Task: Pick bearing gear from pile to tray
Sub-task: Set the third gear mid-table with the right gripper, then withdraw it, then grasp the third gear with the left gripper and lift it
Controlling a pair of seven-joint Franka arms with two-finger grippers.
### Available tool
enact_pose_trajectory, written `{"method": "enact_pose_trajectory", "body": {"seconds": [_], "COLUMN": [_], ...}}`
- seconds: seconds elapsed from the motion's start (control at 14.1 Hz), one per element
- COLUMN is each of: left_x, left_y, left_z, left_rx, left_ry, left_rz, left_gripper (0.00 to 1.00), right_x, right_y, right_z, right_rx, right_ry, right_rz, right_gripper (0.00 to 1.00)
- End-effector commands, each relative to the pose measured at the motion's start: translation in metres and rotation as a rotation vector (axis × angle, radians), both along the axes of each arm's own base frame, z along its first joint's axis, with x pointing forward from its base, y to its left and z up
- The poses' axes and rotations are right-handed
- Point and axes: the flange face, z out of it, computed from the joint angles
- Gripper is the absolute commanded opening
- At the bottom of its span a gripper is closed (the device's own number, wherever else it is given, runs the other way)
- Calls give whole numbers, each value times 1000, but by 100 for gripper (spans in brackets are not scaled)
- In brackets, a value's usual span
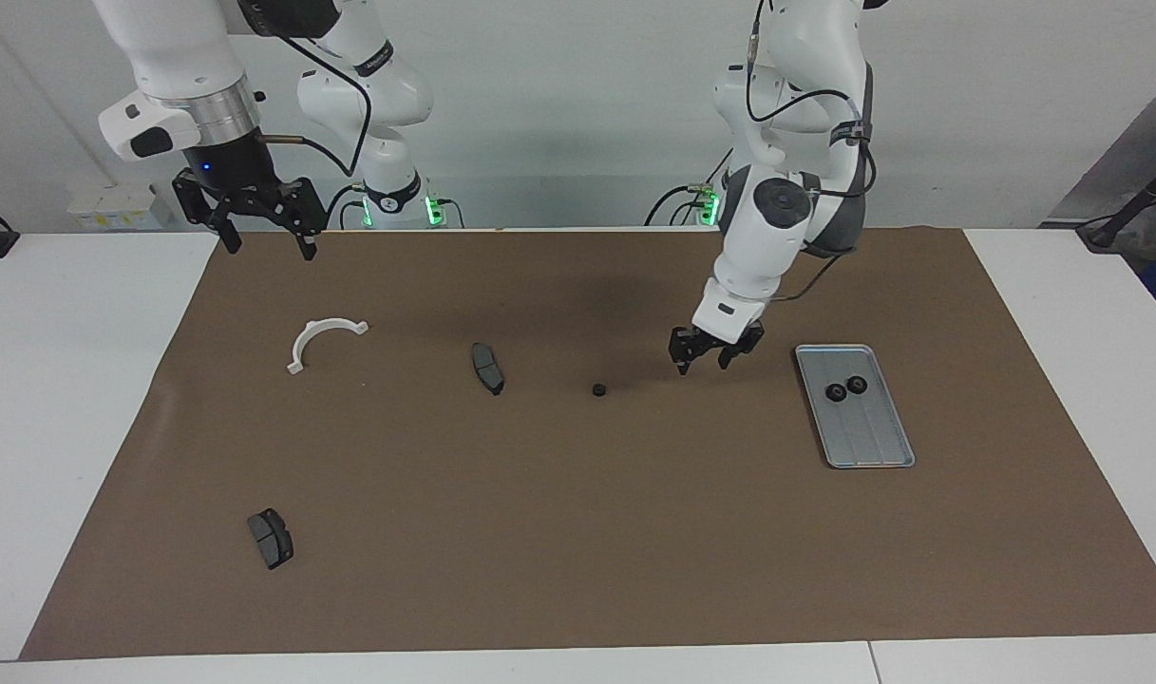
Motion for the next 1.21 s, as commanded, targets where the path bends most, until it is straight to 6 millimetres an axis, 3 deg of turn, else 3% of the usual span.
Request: {"method": "enact_pose_trajectory", "body": {"seconds": [0.0,0.21,0.43,0.57,1.14], "left_x": [13,10,15,19,3], "left_y": [-41,-85,-99,-122,-134], "left_z": [-9,-26,-31,-56,-68], "left_rx": [9,9,-1,14,70], "left_ry": [9,17,7,29,74], "left_rz": [24,9,-1,-11,-36], "left_gripper": [74,73,70,70,67], "right_x": [-3,-3,-8,-10,-11], "right_y": [-7,-9,-8,-13,-9], "right_z": [8,8,7,3,-4], "right_rx": [18,18,18,18,19], "right_ry": [24,41,72,86,115], "right_rz": [7,10,24,41,72], "right_gripper": [100,100,100,100,100]}}
